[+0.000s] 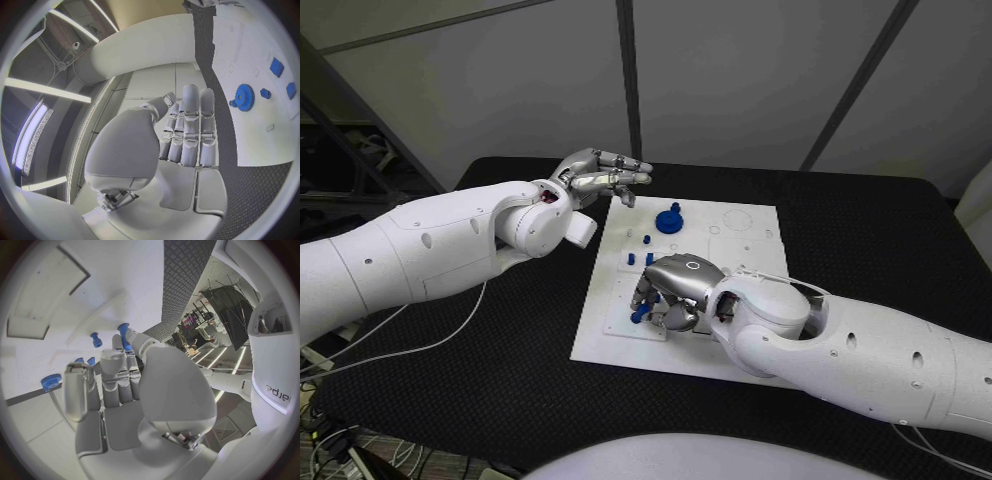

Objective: Assemble the parts on the task board

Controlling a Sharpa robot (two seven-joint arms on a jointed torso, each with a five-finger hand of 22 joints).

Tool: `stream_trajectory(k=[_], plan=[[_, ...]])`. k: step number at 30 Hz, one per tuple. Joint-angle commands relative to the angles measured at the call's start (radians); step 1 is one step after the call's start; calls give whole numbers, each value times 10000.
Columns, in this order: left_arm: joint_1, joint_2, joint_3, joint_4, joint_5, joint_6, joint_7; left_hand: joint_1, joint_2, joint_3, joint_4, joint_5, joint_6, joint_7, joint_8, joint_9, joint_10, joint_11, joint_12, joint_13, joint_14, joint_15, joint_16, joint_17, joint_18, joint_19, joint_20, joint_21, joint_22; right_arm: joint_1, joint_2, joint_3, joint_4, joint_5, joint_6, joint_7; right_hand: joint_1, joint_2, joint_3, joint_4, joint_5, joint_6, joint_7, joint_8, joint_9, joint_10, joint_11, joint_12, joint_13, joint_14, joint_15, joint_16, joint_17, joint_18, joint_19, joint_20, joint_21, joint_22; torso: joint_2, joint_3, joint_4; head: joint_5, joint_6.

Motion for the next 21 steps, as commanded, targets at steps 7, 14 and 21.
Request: stream_trajectory(k=[7,14,21], plan=[[15,-5,5,3,39,120,-14,-13,51,-52,-7,-69,-52,-3,-40,-14,-34,13,-48,17,-39,-2,-48,-11,-117,-77,27,-36,-14,-21,-23,-10,89,-254,296,-162,29,102,-8,-76,39,76,4,23,129,-55,-11,-57,-5,95,-21,73,43,-120,490,-32,36,1936,11,-4,-1,13,-19],[15,-8,5,11,39,115,-26,-13,51,-52,-7,-69,-52,-3,-40,-14,-34,13,-48,17,-39,-2,-48,-11,-117,-77,27,-36,-14,-21,93,-10,81,-343,515,-300,-75,43,-68,-75,-9,31,20,-27,143,-108,13,-65,-9,62,-5,34,-38,-102,452,-20,-27,1891,8,-11,3,14,-44],[17,-13,5,25,39,118,-38,-13,51,-52,-7,-69,-52,-3,-40,-14,-34,13,-48,17,-39,-2,-48,-11,-117,-77,27,-36,-14,-20,211,-10,31,-436,100,-341,-412,-350,-130,29,-68,-905,264,-245,-60,-1021,274,-84,-158,-125,211,-324,-538,-4,222,137,-406,1615,-1,-19,7,14,-54]])
